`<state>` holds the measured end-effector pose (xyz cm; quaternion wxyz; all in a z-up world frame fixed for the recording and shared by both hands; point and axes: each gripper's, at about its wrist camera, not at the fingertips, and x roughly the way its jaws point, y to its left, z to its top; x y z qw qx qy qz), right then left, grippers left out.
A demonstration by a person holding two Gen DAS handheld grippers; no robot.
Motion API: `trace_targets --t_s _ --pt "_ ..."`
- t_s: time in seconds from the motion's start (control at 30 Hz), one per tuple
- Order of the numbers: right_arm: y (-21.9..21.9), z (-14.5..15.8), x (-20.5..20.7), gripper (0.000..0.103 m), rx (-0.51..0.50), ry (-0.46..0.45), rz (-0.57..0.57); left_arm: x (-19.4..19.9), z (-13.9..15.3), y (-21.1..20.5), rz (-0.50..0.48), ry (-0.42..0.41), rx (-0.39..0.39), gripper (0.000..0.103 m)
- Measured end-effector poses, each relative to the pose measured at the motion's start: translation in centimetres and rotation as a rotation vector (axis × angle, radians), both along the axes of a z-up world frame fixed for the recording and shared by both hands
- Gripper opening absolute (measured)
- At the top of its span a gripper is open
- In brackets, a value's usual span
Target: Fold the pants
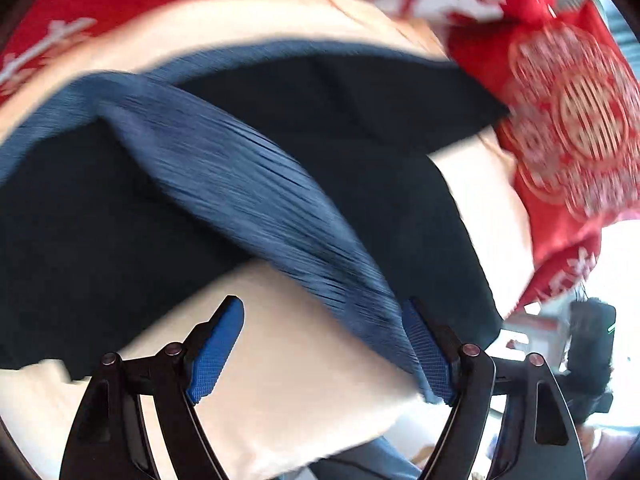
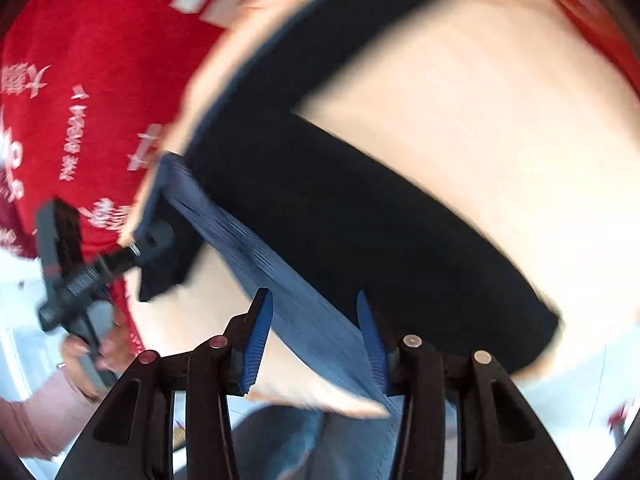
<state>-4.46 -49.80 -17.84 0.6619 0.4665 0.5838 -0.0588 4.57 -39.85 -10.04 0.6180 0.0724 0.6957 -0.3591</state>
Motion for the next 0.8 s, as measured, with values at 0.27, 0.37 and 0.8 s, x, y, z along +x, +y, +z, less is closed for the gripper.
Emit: trace_targets --t_s 0.27,0.37,0.8 --pt "1.1 -4.3 -9.7 0.048 0.034 0.075 -0.216 -2.3 -2.9 -3.0 -0.091 0.005 0.009 0.082" --pt "1.1 -5.7 -11.2 0.048 0.098 -0.012 -0.304 -3.3 -3.5 -4.8 -0.108 -0.015 0.0 0.082" --pt "-4.5 5.0 -6.6 0.006 -0.01 -0.312 -0.297 0.1 1.0 -7.3 -0.018 -0.102 -0.139 0.039"
